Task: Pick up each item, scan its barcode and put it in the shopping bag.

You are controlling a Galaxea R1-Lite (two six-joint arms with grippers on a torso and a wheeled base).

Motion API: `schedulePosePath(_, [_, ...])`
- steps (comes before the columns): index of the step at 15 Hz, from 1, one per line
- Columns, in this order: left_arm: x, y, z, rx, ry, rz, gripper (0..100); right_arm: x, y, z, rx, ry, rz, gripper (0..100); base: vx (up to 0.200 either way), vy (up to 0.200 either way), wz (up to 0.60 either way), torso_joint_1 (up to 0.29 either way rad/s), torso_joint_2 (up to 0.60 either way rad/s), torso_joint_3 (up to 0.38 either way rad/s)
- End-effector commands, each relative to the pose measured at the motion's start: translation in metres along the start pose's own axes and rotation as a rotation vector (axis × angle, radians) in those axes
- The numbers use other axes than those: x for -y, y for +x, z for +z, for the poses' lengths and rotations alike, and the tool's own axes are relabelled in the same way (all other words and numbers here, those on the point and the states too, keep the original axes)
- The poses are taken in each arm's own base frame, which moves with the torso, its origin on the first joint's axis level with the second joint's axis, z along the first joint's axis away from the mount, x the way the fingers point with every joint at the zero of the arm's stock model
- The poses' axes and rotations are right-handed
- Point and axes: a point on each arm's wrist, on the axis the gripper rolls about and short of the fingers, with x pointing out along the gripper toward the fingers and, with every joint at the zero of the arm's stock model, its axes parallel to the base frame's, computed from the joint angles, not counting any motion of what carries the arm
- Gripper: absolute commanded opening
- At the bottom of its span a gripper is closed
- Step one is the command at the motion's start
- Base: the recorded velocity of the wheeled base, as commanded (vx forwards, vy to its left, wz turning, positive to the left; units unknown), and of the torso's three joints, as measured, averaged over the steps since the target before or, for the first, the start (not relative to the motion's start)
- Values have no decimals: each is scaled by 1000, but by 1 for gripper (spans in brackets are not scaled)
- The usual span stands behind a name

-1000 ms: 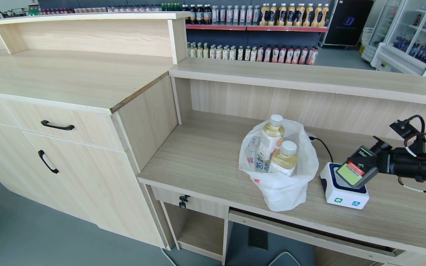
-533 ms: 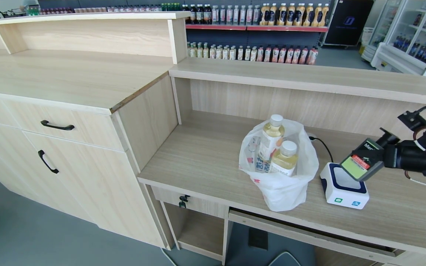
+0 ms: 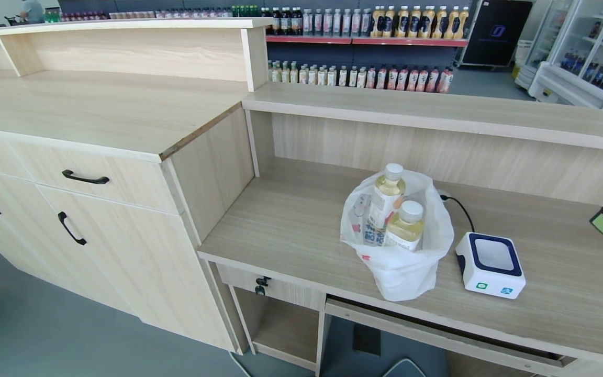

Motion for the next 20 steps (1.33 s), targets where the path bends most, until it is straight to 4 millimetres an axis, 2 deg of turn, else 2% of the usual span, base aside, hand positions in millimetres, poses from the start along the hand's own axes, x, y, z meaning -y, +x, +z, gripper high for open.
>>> schedulePosePath(1, [0, 0, 0, 1, 0, 1, 100, -4, 5, 8, 10, -13, -43, 0, 0, 0, 600, 2, 2, -12])
schedulePosePath(3, [0, 0, 0, 1, 0, 1, 100, -8, 32, 9, 23, 85, -46, 0, 0, 0, 600, 7, 2, 0])
schedulePosePath(6, [0, 0, 0, 1, 0, 1, 100, -11, 66, -9, -28, 158, 9, 0, 0, 0, 0, 0, 0, 0])
schedulePosePath(8, [0, 0, 0, 1, 0, 1, 100, -16, 80, -25, -79, 254, 41, 0, 0, 0, 0, 0, 0, 0])
schedulePosePath(10, [0, 0, 0, 1, 0, 1, 100, -20, 92, -29, -93, 378, 65, 0, 0, 0, 0, 0, 0, 0])
schedulePosePath(12, [0, 0, 0, 1, 0, 1, 100, -27, 105, -30, -100, 430, 97, 0, 0, 0, 0, 0, 0, 0])
schedulePosePath(20, [0, 0, 0, 1, 0, 1, 100, -66, 145, -27, -76, 436, 223, 0, 0, 0, 0, 0, 0, 0])
